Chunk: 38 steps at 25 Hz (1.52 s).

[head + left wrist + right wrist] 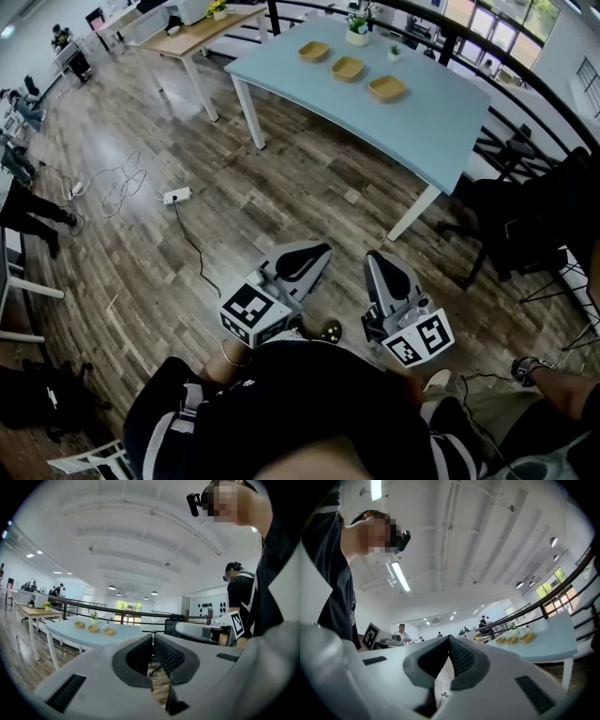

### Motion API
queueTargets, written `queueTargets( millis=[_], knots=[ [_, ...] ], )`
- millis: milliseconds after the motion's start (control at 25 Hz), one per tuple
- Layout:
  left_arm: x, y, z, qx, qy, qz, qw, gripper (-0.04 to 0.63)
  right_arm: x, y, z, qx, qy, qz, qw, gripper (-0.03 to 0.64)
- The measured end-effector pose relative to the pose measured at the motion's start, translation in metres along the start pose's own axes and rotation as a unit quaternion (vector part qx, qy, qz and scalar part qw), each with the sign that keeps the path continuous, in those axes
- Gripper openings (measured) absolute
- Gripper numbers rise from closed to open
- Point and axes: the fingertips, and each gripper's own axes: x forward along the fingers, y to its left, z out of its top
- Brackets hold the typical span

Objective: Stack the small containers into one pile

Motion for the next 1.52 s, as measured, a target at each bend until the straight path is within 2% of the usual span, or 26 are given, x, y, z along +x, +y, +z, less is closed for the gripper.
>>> queueTargets(
  millis=[480,840,1120,1520],
  knots=[
    [0.020,-0.015,0.000,0.000,-0.006,0.013,0.9999,0.021,-0.018,-0.017,0.006,-0.007,-0.002,0.012,1.000,0.002],
    [0.034,-0.023,0.006,0.008,-0.004,0.009,0.9999,0.021,-0.030,-0.028,0.007,0.004,-0.003,0.004,1.000,0.001],
    [0.033,-0.016,0.006,0.008,0.005,0.019,0.9998,0.021,-0.024,-0.031,0.008,0.002,-0.006,0.011,1.000,0.000],
    [0.053,-0.002,0.005,0.001,0.004,0.003,1.0000,0.021,-0.016,-0.047,0.008,0.007,-0.010,-0.007,1.000,0.000]
  ],
)
